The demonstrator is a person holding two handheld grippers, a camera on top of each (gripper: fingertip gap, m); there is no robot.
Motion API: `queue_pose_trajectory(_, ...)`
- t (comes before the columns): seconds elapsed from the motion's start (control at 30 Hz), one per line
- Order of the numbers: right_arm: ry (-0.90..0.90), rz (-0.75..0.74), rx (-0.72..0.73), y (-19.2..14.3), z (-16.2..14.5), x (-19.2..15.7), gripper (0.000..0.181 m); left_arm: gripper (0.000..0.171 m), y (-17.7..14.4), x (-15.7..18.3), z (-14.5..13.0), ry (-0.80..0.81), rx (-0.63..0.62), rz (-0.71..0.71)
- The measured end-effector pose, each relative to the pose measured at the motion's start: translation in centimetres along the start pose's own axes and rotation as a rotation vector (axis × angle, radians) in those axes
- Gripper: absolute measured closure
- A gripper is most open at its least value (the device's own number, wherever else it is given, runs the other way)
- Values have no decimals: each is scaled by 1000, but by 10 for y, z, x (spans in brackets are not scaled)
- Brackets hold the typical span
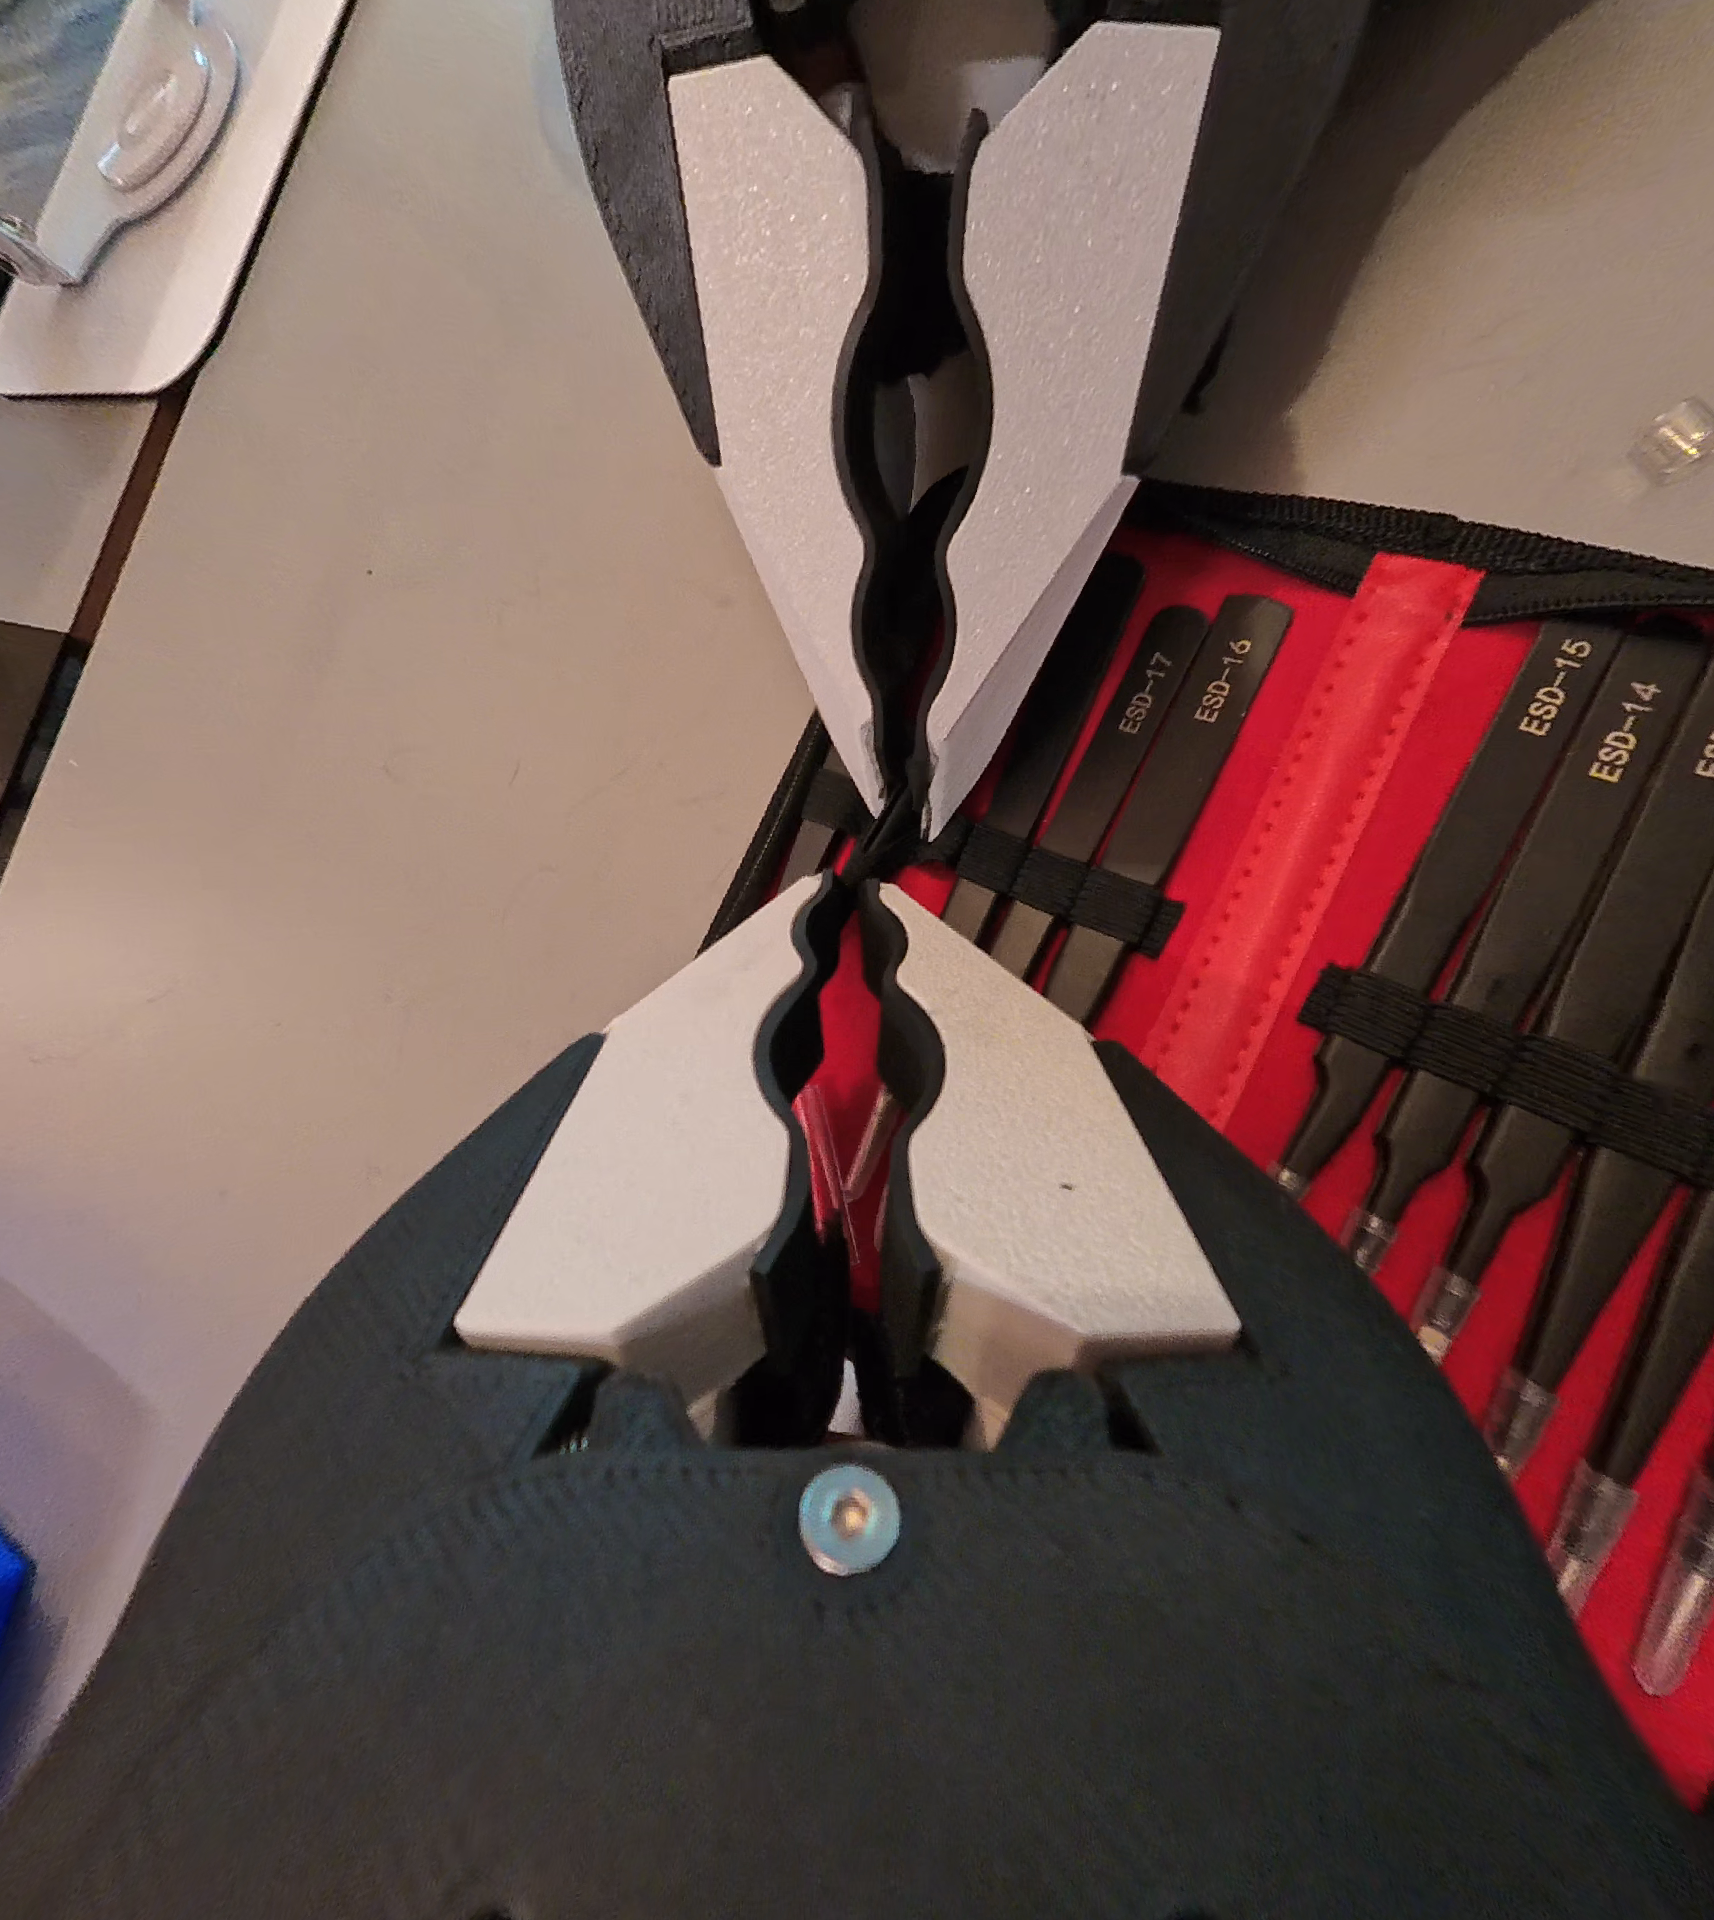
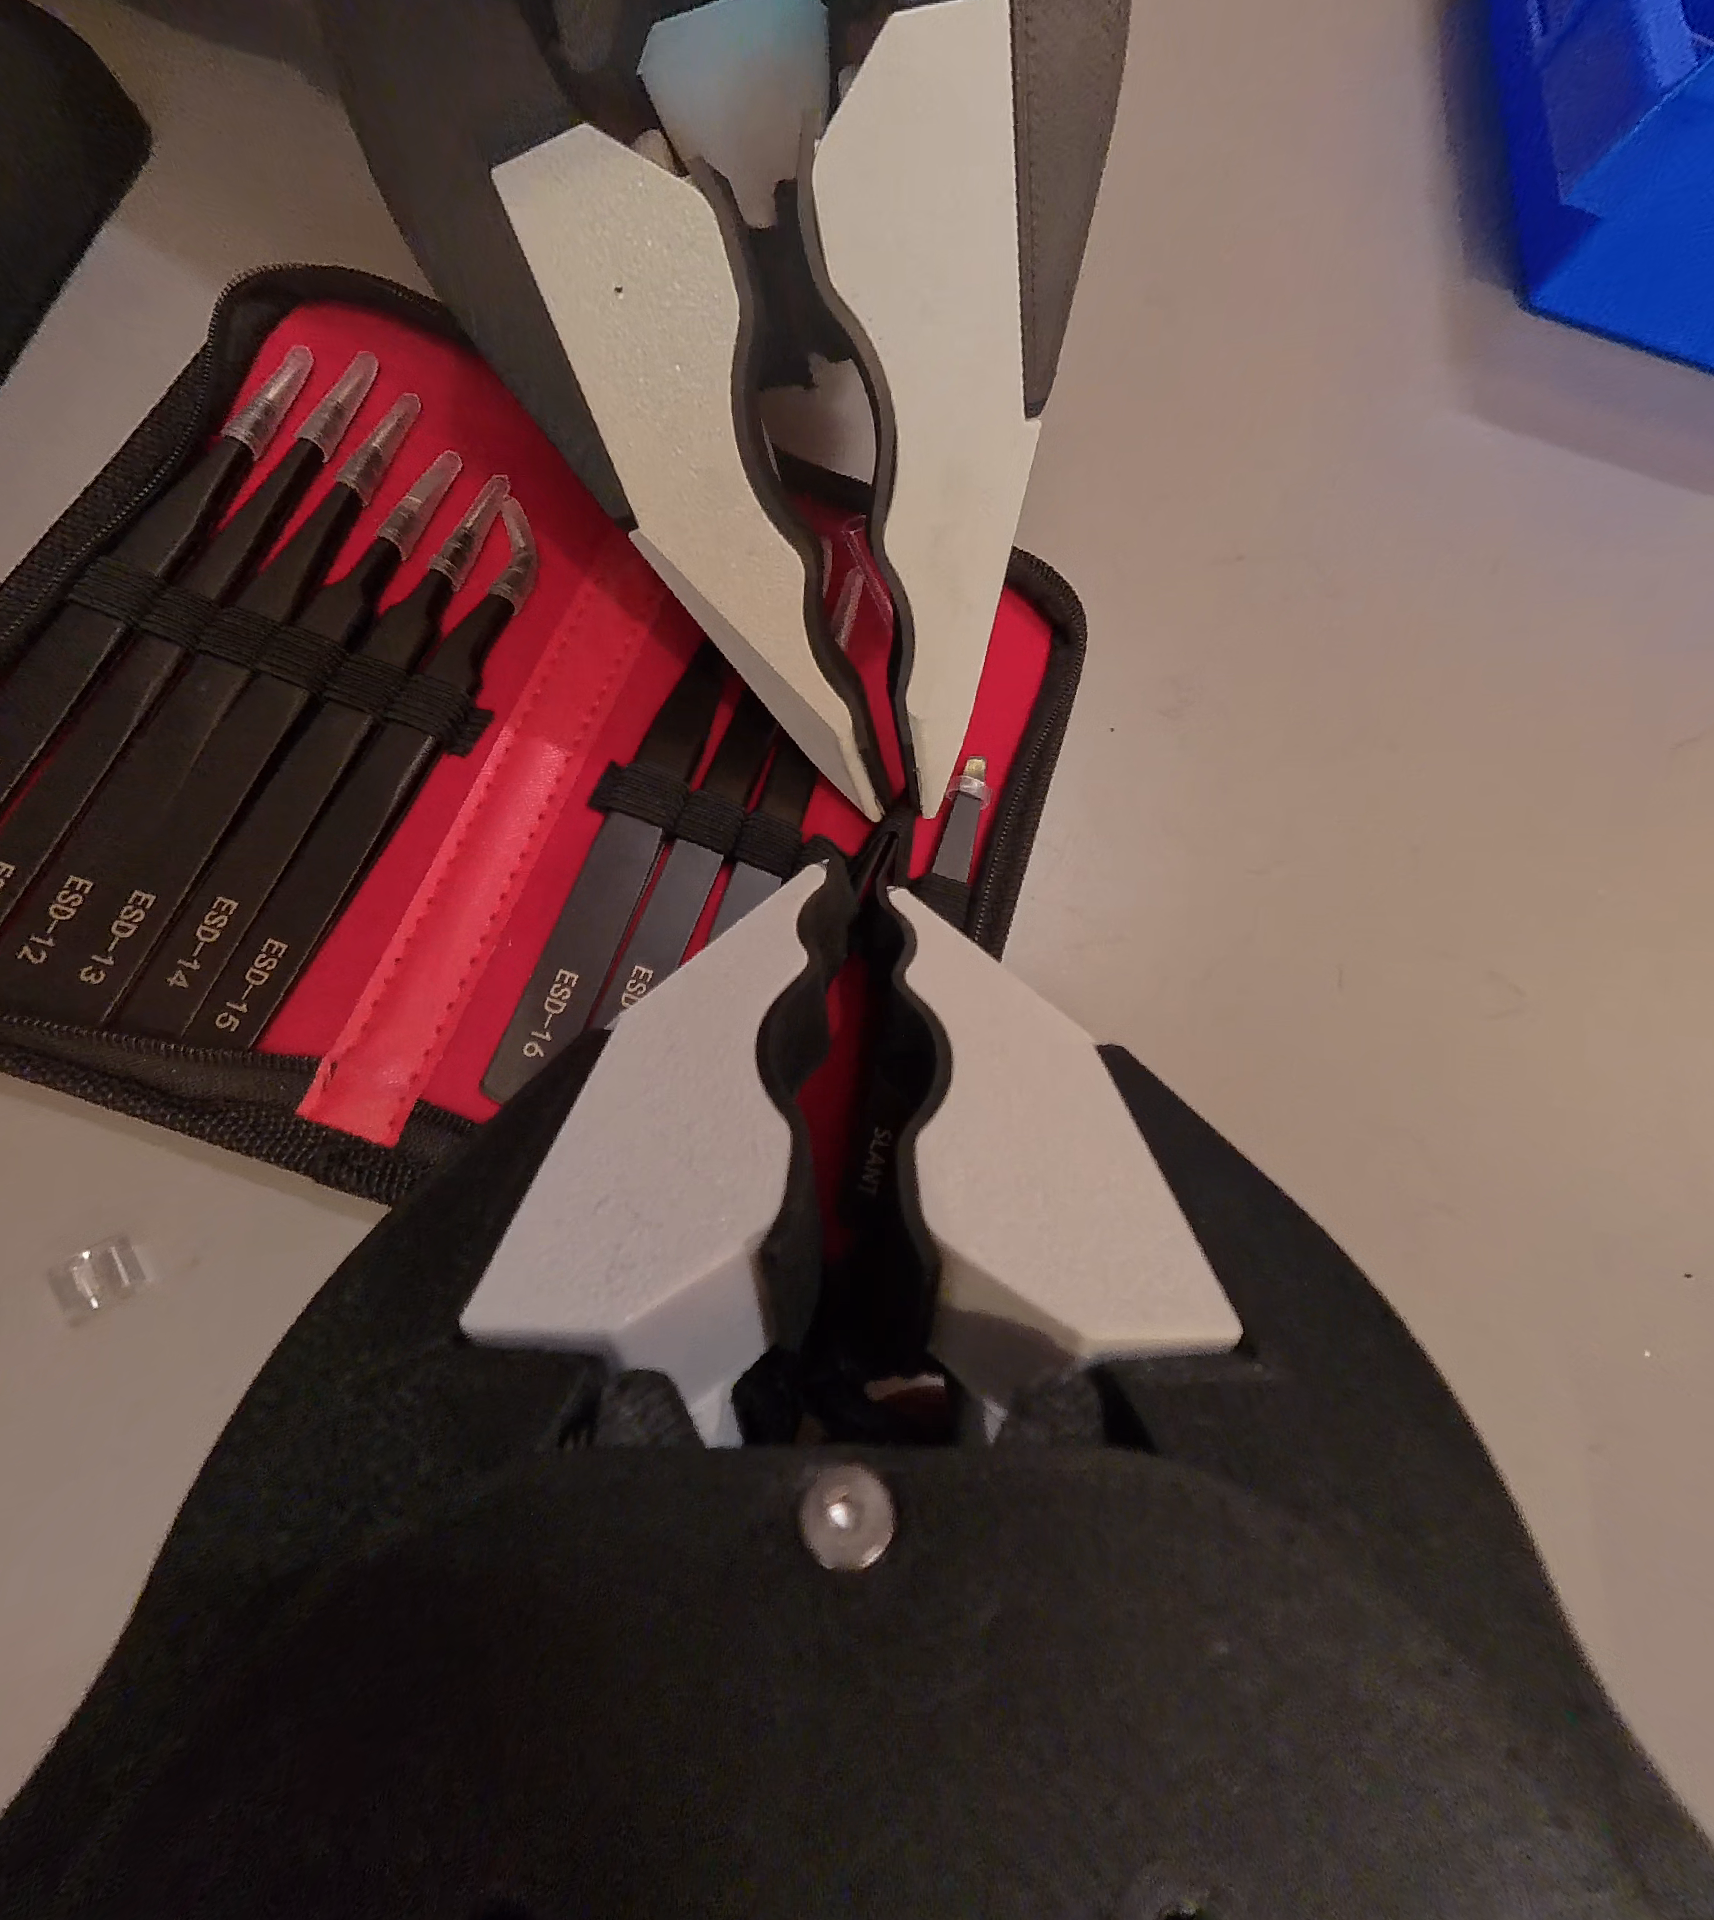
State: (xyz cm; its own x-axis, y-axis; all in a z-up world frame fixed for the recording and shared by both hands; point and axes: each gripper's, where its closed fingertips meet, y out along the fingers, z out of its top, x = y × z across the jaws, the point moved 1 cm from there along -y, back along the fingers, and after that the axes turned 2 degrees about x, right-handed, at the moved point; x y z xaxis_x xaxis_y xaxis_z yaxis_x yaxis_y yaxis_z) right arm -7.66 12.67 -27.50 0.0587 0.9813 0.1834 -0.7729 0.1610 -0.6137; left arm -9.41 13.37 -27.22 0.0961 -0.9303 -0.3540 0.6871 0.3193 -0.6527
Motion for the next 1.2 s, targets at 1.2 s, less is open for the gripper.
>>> queue_pose_trajectory(1.2, -125, -89, -4, 1, 2, 0, 179, 171, -7, -7, -1, -154, 22, 266)
